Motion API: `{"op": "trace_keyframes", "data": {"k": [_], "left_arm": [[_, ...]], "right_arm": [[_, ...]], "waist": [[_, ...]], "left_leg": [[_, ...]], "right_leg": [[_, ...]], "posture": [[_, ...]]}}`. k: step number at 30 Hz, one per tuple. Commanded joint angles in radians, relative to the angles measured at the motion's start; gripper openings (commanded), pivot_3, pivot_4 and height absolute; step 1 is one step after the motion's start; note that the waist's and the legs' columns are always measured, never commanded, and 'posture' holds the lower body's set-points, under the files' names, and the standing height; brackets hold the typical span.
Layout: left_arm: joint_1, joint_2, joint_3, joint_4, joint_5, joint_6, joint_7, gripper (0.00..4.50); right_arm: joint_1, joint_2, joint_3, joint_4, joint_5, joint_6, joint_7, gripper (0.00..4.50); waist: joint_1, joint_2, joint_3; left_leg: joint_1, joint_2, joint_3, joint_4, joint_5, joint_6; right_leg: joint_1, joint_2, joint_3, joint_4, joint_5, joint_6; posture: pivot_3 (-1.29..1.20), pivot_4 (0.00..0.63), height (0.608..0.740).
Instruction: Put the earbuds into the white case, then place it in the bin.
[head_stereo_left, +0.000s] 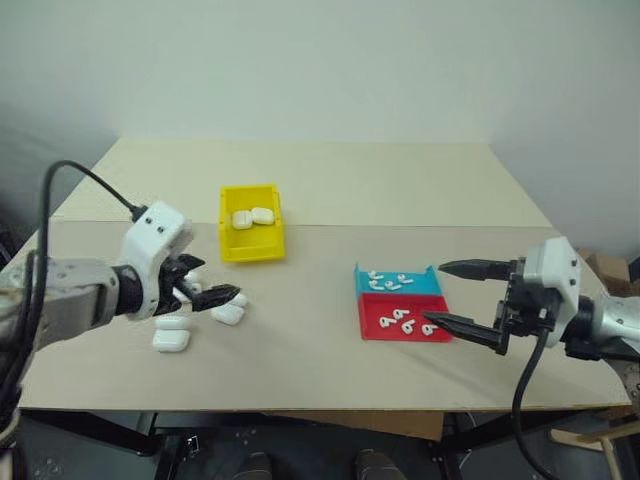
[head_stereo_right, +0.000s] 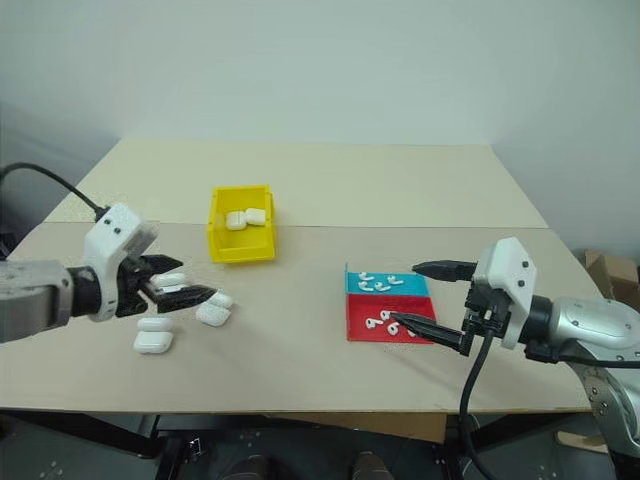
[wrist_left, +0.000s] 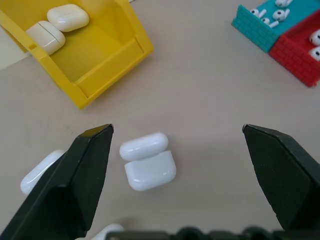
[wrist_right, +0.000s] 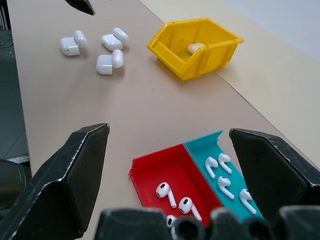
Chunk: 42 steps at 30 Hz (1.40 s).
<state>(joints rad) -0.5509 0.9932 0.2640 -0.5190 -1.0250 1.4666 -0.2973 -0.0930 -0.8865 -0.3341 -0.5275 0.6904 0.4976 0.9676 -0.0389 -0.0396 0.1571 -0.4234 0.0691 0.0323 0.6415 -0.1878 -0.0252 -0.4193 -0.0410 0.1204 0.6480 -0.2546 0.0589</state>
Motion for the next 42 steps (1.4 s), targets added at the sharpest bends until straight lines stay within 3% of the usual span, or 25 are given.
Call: {"op": "trace_keyframes", "data": {"k": [1, 4, 6, 8, 13, 17, 21, 29, 31, 34, 38, 42], "left_arm": [[-0.115, -0.036, -0.030, 0.028, 0.058, 0.121, 0.098, 4.50], [-0.157, -0.074, -0.017, 0.078, 0.048, 0.145, 0.181, 4.50], [-0.200, -0.012, -0.137, 0.135, 0.033, 0.148, 0.277, 4.50], [-0.209, -0.031, -0.119, 0.170, -0.006, 0.148, 0.376, 4.50], [-0.245, -0.107, -0.127, 0.353, -0.165, 0.148, 0.810, 4.50], [-0.268, -0.232, -0.062, 0.442, -0.246, 0.148, 1.160, 4.50], [-0.358, -0.353, 0.007, 0.671, -0.341, 0.148, 1.518, 4.50], [-0.455, -0.414, 0.061, 0.885, -0.549, 0.137, 1.864, 4.50], [-0.430, -0.378, -0.001, 0.865, -0.659, 0.112, 1.896, 4.50], [-0.359, -0.223, -0.190, 0.792, -0.910, 0.045, 1.879, 4.50], [-0.385, 0.071, -0.459, 0.739, -0.947, 0.143, 1.516, 4.50], [-0.442, 0.255, -0.635, 0.682, -0.947, 0.148, 1.215, 4.50]], "right_arm": [[0.006, 0.008, -0.025, -0.047, 0.030, 0.012, -0.028, 4.46], [0.002, 0.008, -0.023, -0.052, 0.037, 0.020, -0.038, 4.46], [-0.004, 0.006, -0.021, -0.049, 0.039, 0.024, -0.041, 4.46], [-0.007, 0.004, -0.019, -0.047, 0.044, 0.028, -0.042, 4.46], [-0.012, -0.002, -0.015, -0.044, 0.050, 0.034, -0.038, 4.46], [-0.017, -0.004, -0.012, -0.045, 0.055, 0.038, -0.039, 4.46], [-0.017, -0.005, -0.010, -0.048, 0.056, 0.040, -0.043, 4.46], [-0.021, -0.008, -0.010, -0.052, 0.059, 0.045, -0.047, 4.46], [-0.015, -0.010, -0.014, -0.056, 0.060, 0.046, -0.048, 4.46], [-0.008, -0.012, -0.021, -0.061, 0.063, 0.047, -0.048, 4.46], [0.003, -0.012, -0.026, -0.065, 0.064, 0.046, -0.048, 4.46], [0.024, -0.013, -0.034, -0.071, 0.068, 0.043, -0.045, 4.46]], "waist": [[-0.002, 0.000, 0.000], [-0.006, 0.000, 0.000], [-0.006, -0.001, 0.000], [-0.005, 0.000, 0.000], [0.001, -0.001, 0.000], [0.011, -0.001, 0.000], [0.024, -0.001, 0.000], [0.027, -0.001, 0.000], [0.027, -0.001, 0.000], [0.019, -0.001, 0.000], [0.018, -0.001, 0.000], [0.028, -0.001, 0.000]], "left_leg": [[0.000, 0.000, 0.000, 0.000, 0.000, 0.000], [0.000, 0.000, 0.000, 0.000, 0.000, 0.000], [0.000, 0.000, -0.001, 0.000, 0.000, 0.000], [0.000, -0.001, -0.002, 0.000, 0.000, 0.000], [0.000, -0.001, -0.002, 0.000, 0.000, 0.000], [0.000, -0.001, -0.002, 0.001, 0.000, 0.000], [-0.001, -0.002, -0.002, 0.001, 0.000, 0.000], [-0.001, -0.002, -0.003, 0.001, 0.000, -0.001], [-0.001, -0.003, -0.003, 0.001, 0.001, -0.001], [-0.001, -0.002, -0.002, 0.000, 0.001, -0.003], [-0.001, -0.003, -0.003, -0.001, 0.002, -0.007], [0.000, -0.003, -0.002, -0.002, 0.002, -0.008]], "right_leg": [[0.000, 0.000, 0.000, 0.000, 0.001, -0.001], [0.000, 0.000, 0.000, 0.000, 0.001, -0.001], [0.000, 0.000, 0.000, 0.001, 0.001, -0.002], [0.000, 0.000, 0.000, 0.001, 0.001, -0.002], [0.001, 0.000, 0.000, 0.001, 0.001, -0.001], [0.001, -0.001, 0.000, 0.000, 0.002, -0.001], [0.000, -0.001, 0.000, 0.001, 0.003, -0.001], [0.000, -0.001, 0.000, 0.001, 0.004, -0.001], [0.000, -0.001, 0.000, 0.001, 0.004, -0.001], [-0.001, -0.001, 0.000, 0.001, 0.004, -0.001], [-0.002, -0.001, -0.001, 0.003, 0.004, -0.002], [-0.001, -0.002, -0.001, 0.000, 0.004, -0.002]], "posture": [[0.00, 0.150, 0.740], [0.00, 0.150, 0.740], [0.00, 0.150, 0.740], [0.00, 0.150, 0.740], [0.00, 0.150, 0.740], [0.00, 0.150, 0.740], [0.00, 0.150, 0.740], [0.00, 0.150, 0.740], [0.00, 0.150, 0.740], [0.00, 0.150, 0.740], [0.00, 0.150, 0.740], [0.00, 0.150, 0.740]]}}
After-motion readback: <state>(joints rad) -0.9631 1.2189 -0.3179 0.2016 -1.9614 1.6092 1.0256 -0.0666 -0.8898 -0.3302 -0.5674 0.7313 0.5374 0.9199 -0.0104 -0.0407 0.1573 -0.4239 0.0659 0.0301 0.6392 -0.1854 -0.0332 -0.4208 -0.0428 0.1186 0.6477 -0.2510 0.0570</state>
